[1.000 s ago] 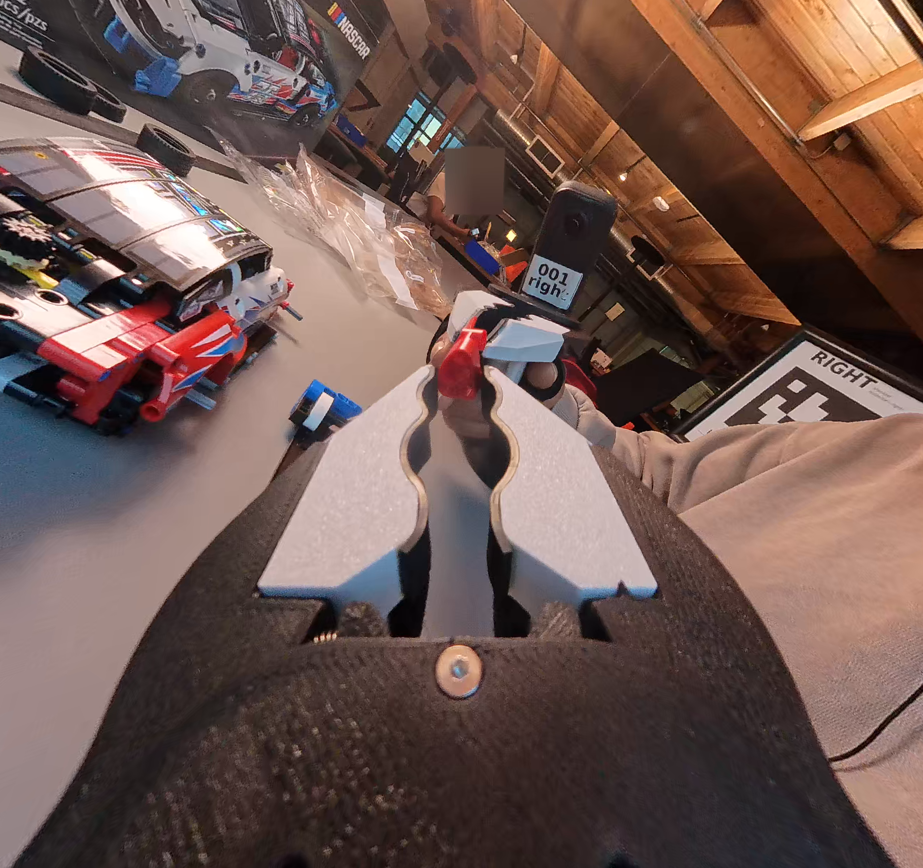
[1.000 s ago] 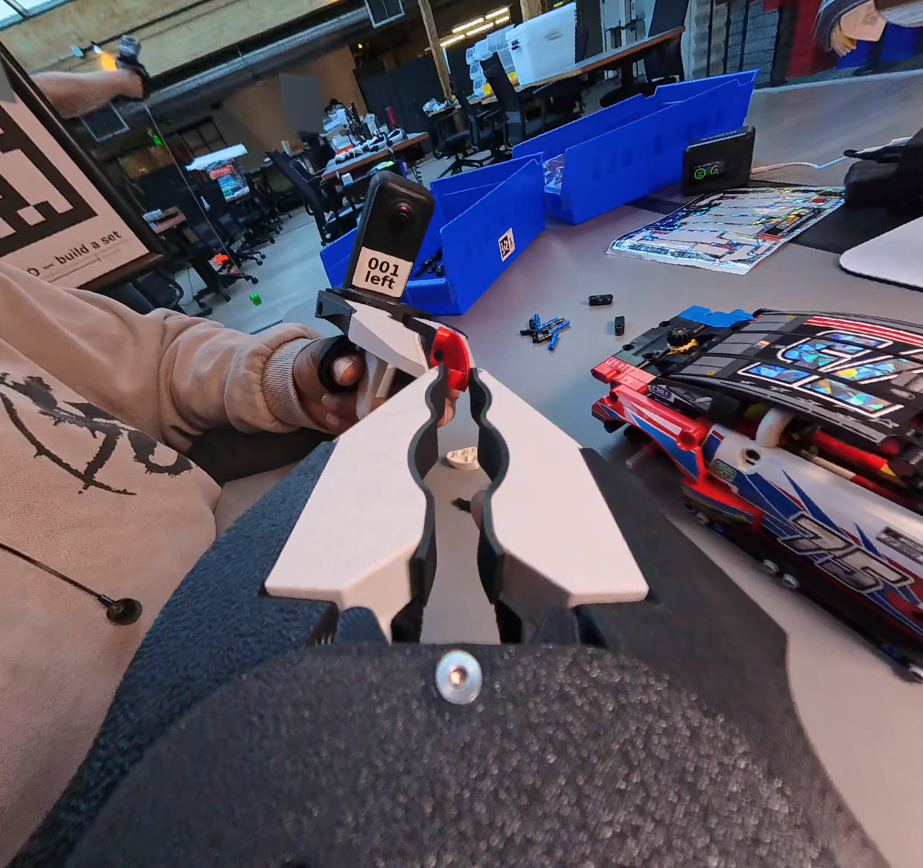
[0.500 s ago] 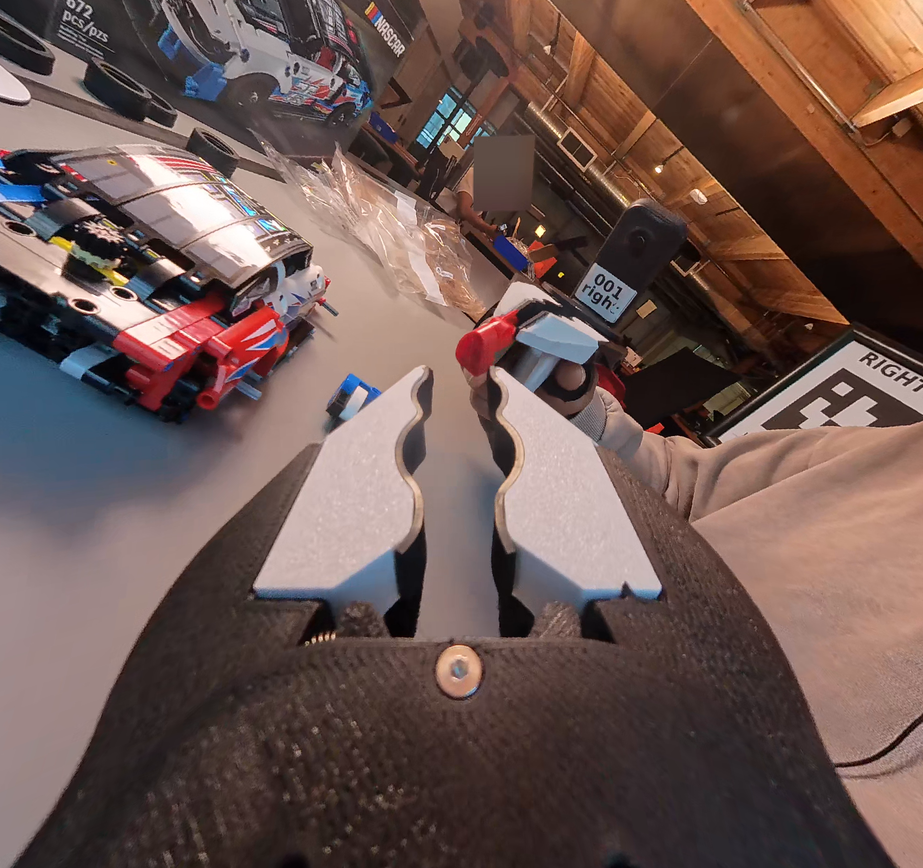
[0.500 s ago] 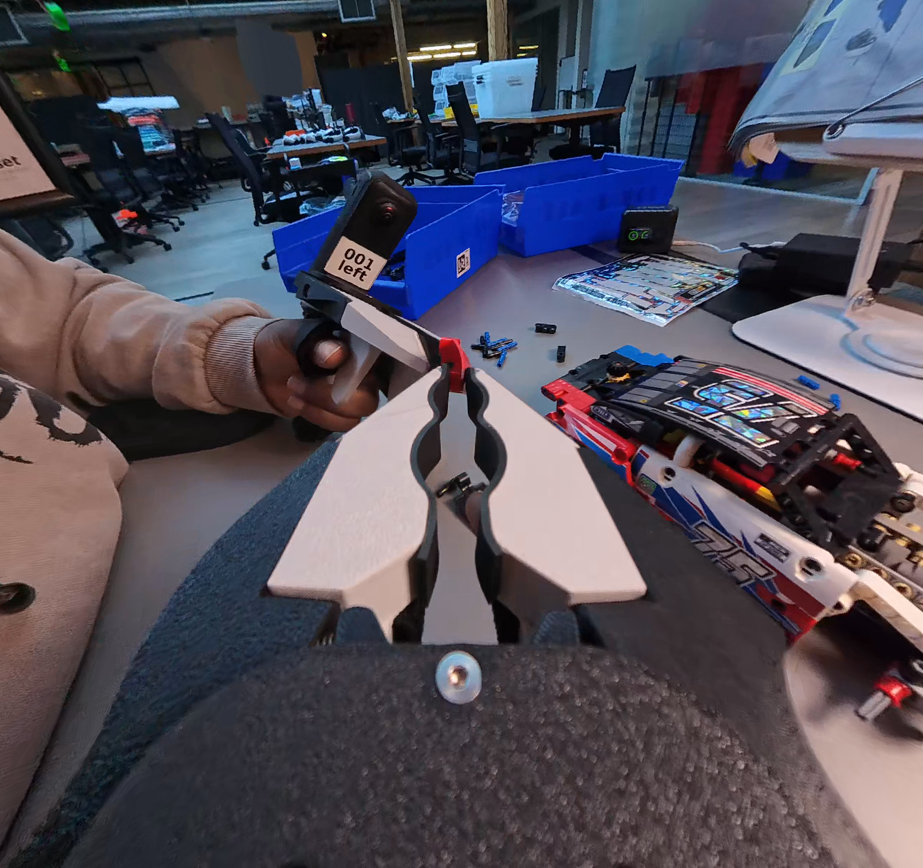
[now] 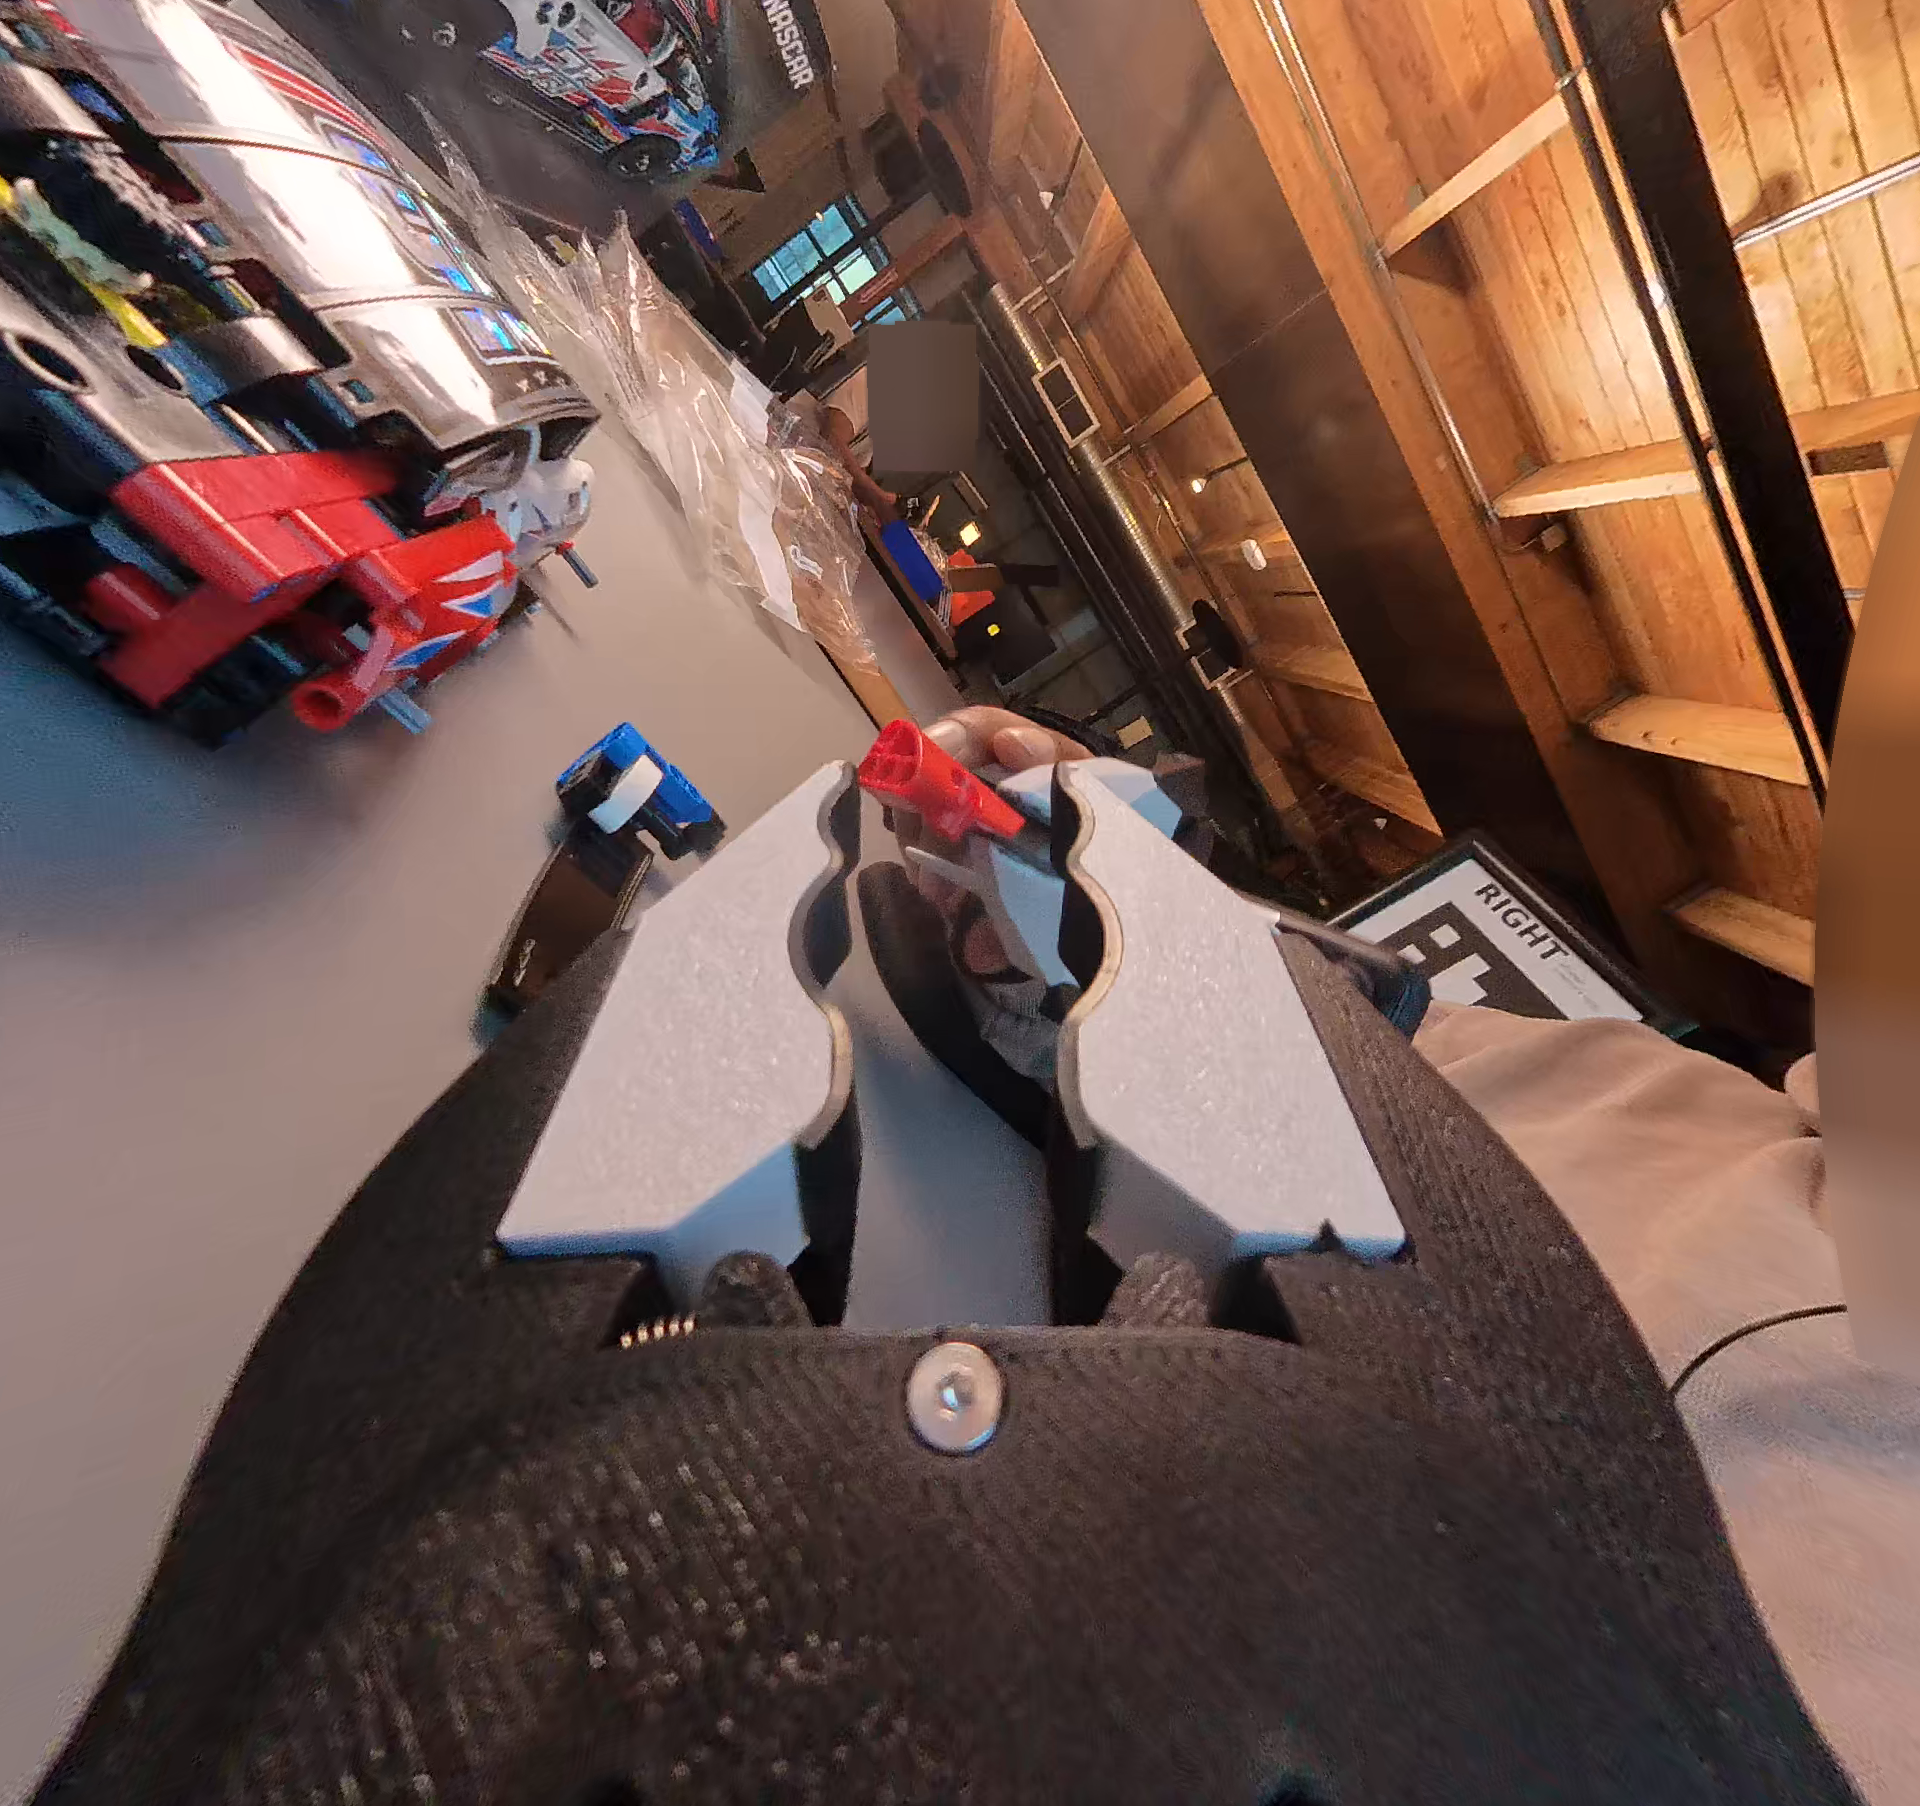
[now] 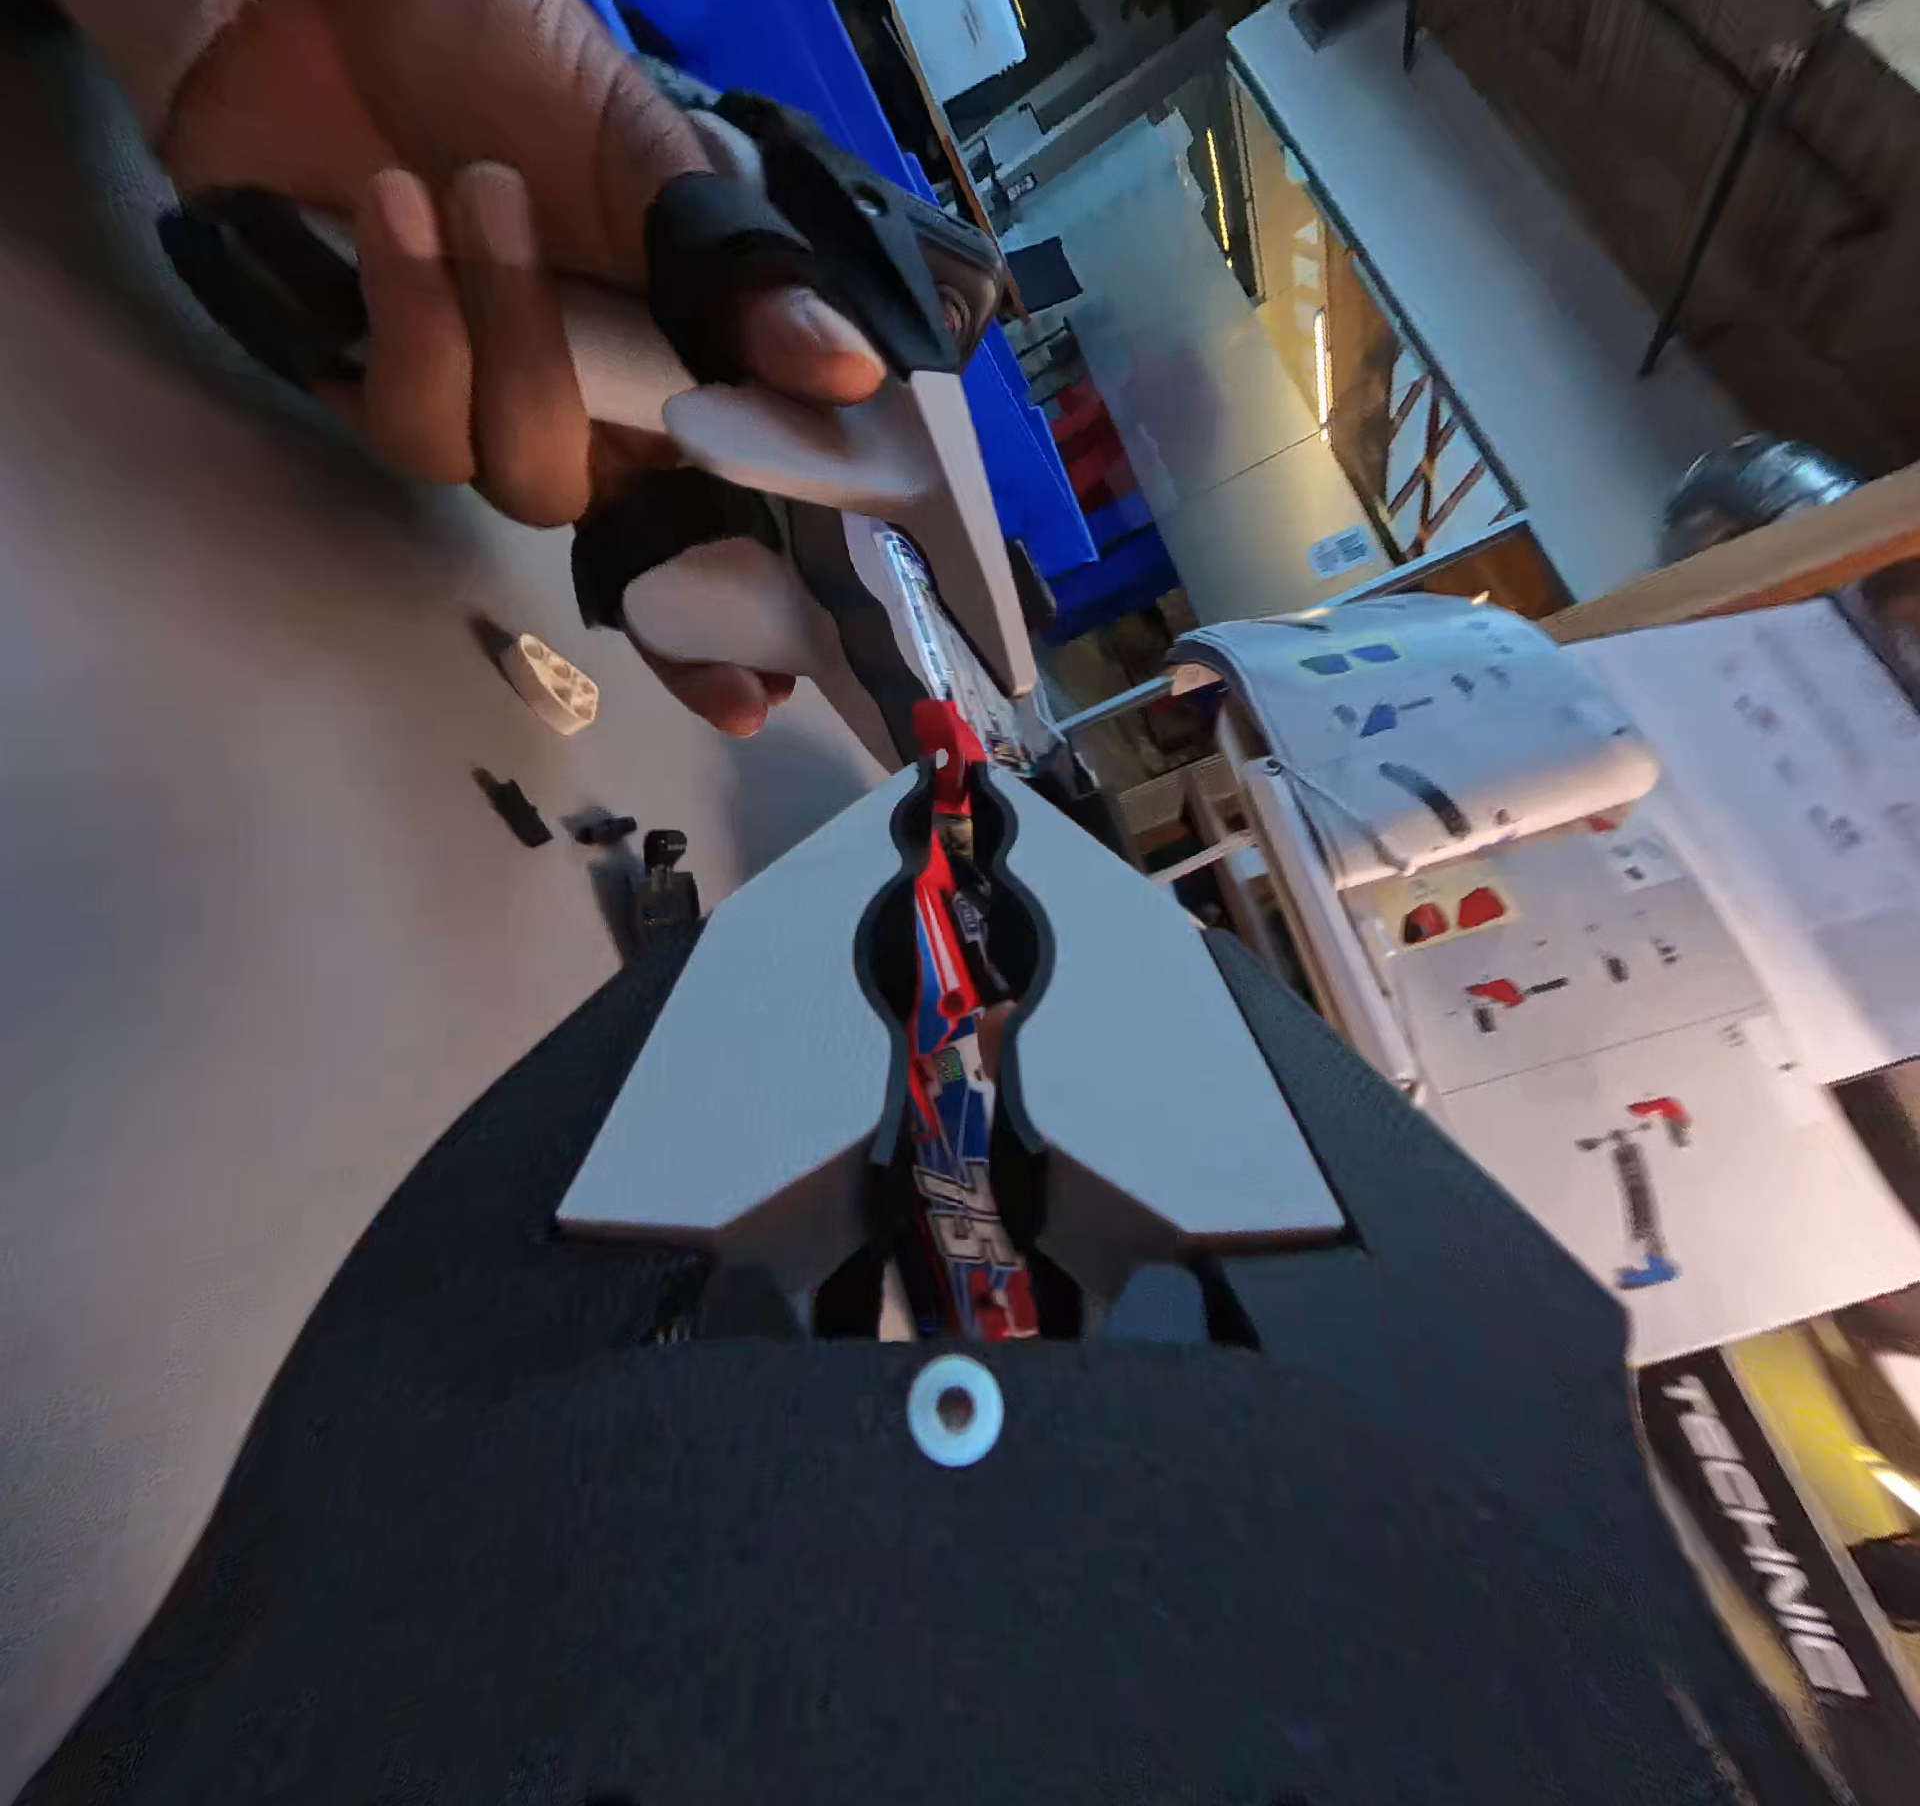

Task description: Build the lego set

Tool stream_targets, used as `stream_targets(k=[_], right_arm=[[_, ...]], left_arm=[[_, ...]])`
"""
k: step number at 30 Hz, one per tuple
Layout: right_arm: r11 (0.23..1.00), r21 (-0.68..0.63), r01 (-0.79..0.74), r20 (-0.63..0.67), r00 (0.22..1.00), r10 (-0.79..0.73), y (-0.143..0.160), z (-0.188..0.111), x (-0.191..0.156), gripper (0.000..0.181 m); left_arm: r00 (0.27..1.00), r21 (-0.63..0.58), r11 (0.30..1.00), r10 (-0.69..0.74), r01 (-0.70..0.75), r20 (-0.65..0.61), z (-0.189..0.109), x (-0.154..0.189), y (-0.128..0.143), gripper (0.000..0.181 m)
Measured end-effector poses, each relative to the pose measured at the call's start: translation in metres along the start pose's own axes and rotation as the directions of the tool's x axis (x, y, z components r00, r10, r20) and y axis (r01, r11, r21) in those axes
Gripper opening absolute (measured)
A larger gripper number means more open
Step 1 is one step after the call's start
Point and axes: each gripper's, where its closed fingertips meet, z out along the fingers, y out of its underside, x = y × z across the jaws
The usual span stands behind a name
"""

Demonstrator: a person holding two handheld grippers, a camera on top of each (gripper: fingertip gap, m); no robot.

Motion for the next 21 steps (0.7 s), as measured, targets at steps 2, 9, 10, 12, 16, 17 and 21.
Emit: stream_targets(k=[2,9,10,12,16,17,21], right_arm=[[0.99,-0.011,0.143,-0.032,0.989,-0.143,-0.005,0.002,-0.004,0.003],[0.994,0.017,0.104,0.034,0.994,-0.105,-0.009,0.003,-0.017,0.012],[0.999,0.028,0.022,0.067,0.997,-0.024,-0.009,0.001,-0.015,0.018],[0.975,0.046,-0.216,0.168,0.964,0.205,-0.007,-0.006,-0.011,0.024],[0.868,-0.099,-0.486,0.296,0.819,0.492,0.034,-0.022,0.008,0.031],[0.842,-0.187,-0.506,0.317,0.781,0.539,0.055,-0.027,0.004,0.032],[0.748,-0.369,-0.552,0.325,0.678,0.66,0.104,-0.036,-0.009,0.035]], left_arm=[[0.999,0.013,0.999,-0.036,0.036,-0.008,-0.002,-0.001,-0.002,0.029],[0.998,-0.011,1.0,0.013,-0.013,0.06,-0.006,-0.01,-0.002,0.013],[0.996,-0.007,1.0,0.03,-0.03,0.08,-0.008,-0.012,-0.004,0.013],[0.993,-0.014,0.999,0.047,-0.045,0.107,-0.011,-0.015,-0.006,0.013],[0.981,-0.225,0.973,0.09,-0.05,0.172,-0.006,-0.024,0.029,0.013],[0.974,-0.278,0.959,0.118,-0.061,0.193,-0.002,-0.026,0.041,0.013],[0.918,-0.463,0.871,0.308,-0.167,0.248,0.008,-0.036,0.077,0.014]])
